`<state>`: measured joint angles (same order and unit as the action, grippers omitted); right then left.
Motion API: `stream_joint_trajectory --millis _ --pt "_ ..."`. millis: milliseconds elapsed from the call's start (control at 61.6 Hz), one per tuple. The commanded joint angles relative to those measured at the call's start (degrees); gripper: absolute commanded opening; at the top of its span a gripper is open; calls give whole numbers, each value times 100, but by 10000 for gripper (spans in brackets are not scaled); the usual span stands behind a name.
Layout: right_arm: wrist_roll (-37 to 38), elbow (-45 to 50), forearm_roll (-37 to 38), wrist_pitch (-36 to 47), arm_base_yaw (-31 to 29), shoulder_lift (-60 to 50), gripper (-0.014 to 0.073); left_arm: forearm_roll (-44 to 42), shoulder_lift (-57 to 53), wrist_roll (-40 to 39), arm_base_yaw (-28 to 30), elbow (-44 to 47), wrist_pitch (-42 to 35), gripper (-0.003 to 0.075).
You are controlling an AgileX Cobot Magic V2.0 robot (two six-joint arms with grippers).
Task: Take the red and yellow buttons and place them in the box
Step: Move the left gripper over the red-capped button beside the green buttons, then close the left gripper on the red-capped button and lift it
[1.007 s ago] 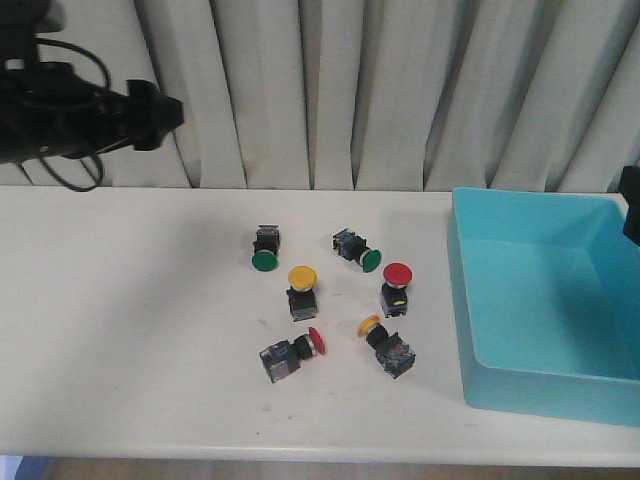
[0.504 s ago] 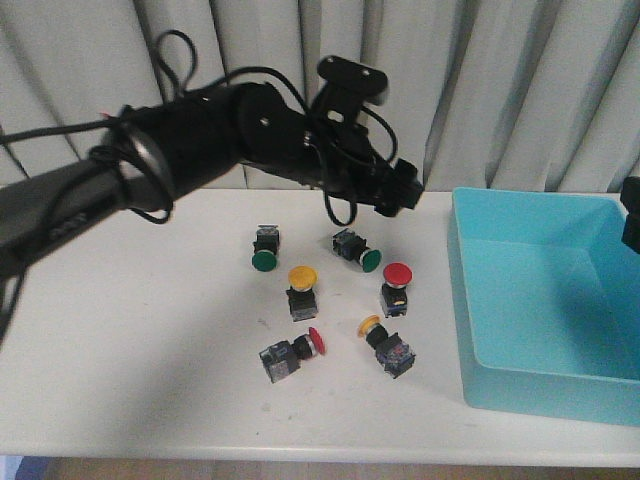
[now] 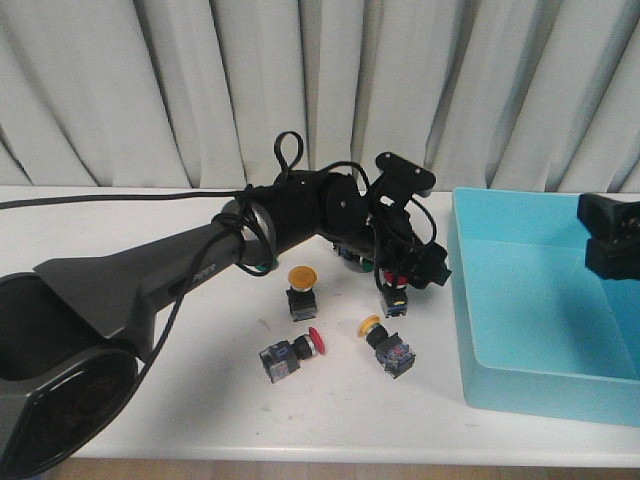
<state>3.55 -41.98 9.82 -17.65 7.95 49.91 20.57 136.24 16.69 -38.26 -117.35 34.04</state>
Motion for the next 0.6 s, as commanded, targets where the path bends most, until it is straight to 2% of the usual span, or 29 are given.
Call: stream_joint_trajectory --millis 0,585 --pt "-74 -185 76 274 95 -30 544 -104 -285 -389 -20 -219 -413 596" --pt "-67 -185 26 273 95 -30 544 -118 135 -1079 -20 -219 -633 587"
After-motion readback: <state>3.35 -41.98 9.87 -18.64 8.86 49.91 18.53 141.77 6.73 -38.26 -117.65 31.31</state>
